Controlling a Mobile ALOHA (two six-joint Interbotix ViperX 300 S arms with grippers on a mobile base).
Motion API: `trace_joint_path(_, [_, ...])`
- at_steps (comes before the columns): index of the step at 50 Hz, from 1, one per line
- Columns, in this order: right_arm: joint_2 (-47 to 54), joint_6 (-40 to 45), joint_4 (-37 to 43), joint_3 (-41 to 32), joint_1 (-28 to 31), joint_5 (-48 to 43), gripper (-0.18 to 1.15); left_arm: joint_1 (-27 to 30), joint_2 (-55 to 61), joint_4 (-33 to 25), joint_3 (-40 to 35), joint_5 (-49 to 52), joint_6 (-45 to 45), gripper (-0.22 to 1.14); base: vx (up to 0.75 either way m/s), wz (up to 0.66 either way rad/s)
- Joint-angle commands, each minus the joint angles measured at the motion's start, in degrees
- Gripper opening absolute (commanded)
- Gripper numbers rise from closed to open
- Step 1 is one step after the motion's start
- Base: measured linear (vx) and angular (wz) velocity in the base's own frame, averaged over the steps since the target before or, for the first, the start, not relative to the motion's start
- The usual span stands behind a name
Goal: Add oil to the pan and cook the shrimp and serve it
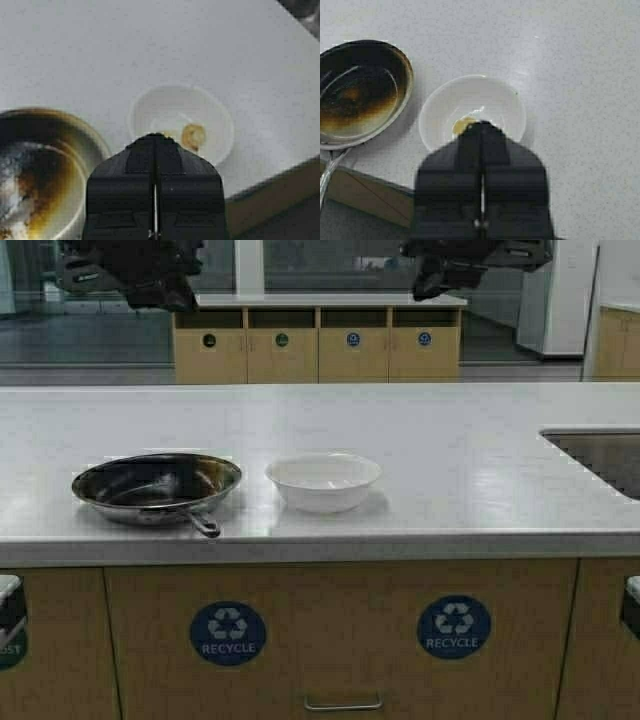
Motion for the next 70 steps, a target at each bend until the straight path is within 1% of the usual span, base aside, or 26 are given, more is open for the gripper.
trace_joint_path(1, [-1.3,0.0,-0.1,-0.8,0.1,-0.2,0.06,-0.1,-0.8,-1.2,-1.2,-0.3,-0.6,0.04,0.0,0.0])
trace_joint_path(70, [-1.1,0.4,-0.1,-0.6,0.2,1.0,0.06,0.0,-0.8,-1.8,-0.9,2.4,-1.2,0.04,0.0,0.0])
